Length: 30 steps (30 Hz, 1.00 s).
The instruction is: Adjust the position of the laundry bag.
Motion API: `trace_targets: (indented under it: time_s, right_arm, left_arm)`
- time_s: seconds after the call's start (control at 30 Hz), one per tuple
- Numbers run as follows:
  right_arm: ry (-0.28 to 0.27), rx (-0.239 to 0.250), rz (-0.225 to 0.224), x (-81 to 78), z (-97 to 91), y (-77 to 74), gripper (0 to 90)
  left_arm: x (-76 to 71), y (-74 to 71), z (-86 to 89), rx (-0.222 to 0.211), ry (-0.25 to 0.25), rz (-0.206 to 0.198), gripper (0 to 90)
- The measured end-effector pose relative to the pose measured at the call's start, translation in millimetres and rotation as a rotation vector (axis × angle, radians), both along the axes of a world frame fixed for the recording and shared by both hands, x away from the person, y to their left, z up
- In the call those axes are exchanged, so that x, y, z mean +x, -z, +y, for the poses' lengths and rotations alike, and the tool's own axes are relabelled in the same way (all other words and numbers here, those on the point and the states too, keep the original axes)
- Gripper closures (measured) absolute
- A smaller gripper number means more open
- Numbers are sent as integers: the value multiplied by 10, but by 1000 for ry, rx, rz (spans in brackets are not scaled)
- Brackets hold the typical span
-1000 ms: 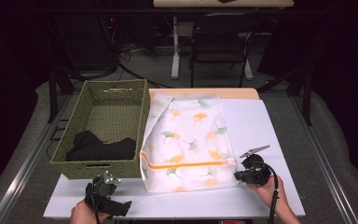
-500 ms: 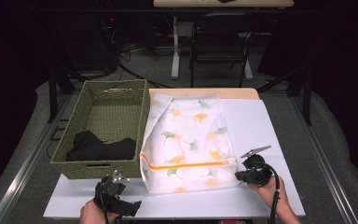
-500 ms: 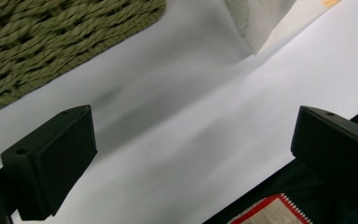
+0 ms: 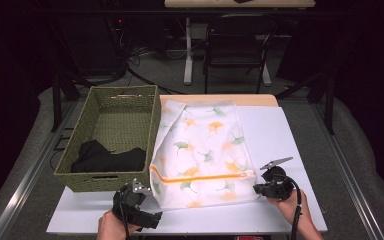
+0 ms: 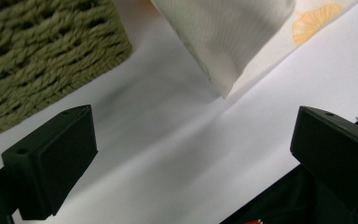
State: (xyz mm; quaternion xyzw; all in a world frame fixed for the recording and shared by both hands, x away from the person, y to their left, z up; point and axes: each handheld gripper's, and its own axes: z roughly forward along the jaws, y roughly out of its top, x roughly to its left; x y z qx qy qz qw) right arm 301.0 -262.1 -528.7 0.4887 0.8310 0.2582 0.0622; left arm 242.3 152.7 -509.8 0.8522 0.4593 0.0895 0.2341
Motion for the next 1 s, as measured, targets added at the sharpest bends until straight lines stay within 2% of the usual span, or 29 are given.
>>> trace_targets:
  time_s: [0.03,0.1,0.2,0.27,0.3,0.33,0.43,0.47,0.6,0.7,0.77,0.83,0.9,1.0]
  right_arm:
    - [2,-3,-3,-3,-3,-1,890]
    - [2,3,-1,-11,-5,-7,890]
    - [0,4,-3,-17,-14,-4,890]
    - [4,0,4,-24,-13,-6,890]
    - [4,0,4,-24,-13,-6,890]
    - [-1,-1,3,-31,-17,-8,890]
    - [-2,-1,-2,-37,-23,-10,890]
    - [3,1,2,-44,-32,-18,890]
    - [4,-4,2,-45,-45,-18,889]
    - [15,-4,1,-49,-63,-24,889]
    - [10,-7,-2,-46,-77,-22,889]
    - [8,-6,-1,-48,-79,-23,889]
    - [12,-5,5,-56,-82,-29,890]
    - [10,-10,6,-70,-99,-34,891]
  left_arm:
    - [7,-16,-12,0,1,3,8]
    - [14,-31,-36,-4,-7,-17,39]
    - [19,-56,-54,-9,-13,-26,112]
    - [19,-63,-54,-13,-16,-55,161]
    - [19,-63,-54,-13,-16,-55,180]
    - [17,-75,-42,-18,-17,-73,231]
    - [7,-85,-36,-21,-25,-92,270]
    - [4,-88,-32,-20,-26,-98,329]
    - [3,-67,-17,-23,-57,-124,395]
    - [12,-45,38,-51,-57,-106,497]
    - [4,-27,41,-59,-63,-116,544]
    - [6,-24,48,-69,-52,-101,630]
    - [12,12,59,-98,-44,-75,728]
    - [19,55,50,-113,-48,-60,813]
